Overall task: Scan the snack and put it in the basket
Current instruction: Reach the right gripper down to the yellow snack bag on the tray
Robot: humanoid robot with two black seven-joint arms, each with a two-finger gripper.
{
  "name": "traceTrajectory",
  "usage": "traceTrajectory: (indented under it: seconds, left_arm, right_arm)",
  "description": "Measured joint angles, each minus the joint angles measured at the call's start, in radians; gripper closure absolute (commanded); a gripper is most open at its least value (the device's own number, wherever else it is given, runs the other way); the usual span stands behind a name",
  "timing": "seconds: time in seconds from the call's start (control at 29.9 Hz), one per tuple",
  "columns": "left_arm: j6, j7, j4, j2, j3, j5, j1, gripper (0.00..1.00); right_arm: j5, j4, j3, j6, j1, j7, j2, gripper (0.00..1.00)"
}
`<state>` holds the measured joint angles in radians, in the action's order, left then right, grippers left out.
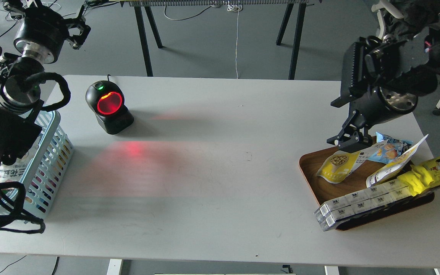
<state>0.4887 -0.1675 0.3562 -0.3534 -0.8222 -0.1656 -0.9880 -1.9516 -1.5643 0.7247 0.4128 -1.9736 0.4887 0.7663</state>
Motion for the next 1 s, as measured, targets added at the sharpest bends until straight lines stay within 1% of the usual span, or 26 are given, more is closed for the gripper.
traceTrajectory:
  seconds: [0.13,0.33,0.43,0.47,0.63,0.87,1.0]
  left_arm:
    - [0.000,0.000,0.000,0.002,0.000,0.000,0.000,0.00]
    - [0.000,0.000,0.000,0.003,0.000,0.000,0.000,0.00]
    - [0.000,0.000,0.000,0.006,0.000,0.000,0.001,0.00]
    - [0.000,0.000,0.000,0.007,0.000,0.000,0.003,0.00]
    - [0.000,0.000,0.000,0.008,0.000,0.000,0.005,0.00]
    - [0.000,-0.001,0.000,0.010,0.000,0.000,0.014,0.00]
    - [0.000,-0.001,0.000,0.010,0.000,0.000,0.018,0.00]
  right_arm:
    - [-0.051,-0.004,0.041,-0.022,0.016,0.000,0.028,0.20]
    - [-0.093,0.000,0.059,-0.043,0.065,0.000,0.045,0.25]
    - [-0.096,0.004,0.059,-0.046,0.087,0.000,0.044,0.31]
    - [-0.096,0.005,0.059,-0.046,0.093,0.000,0.042,0.34]
    - [-0.110,0.037,0.057,-0.046,0.114,0.000,0.027,0.40]
    - [-0.115,0.049,0.056,-0.046,0.128,0.000,0.011,0.55]
    - [-0.118,0.052,0.056,-0.046,0.143,0.000,0.002,0.61]
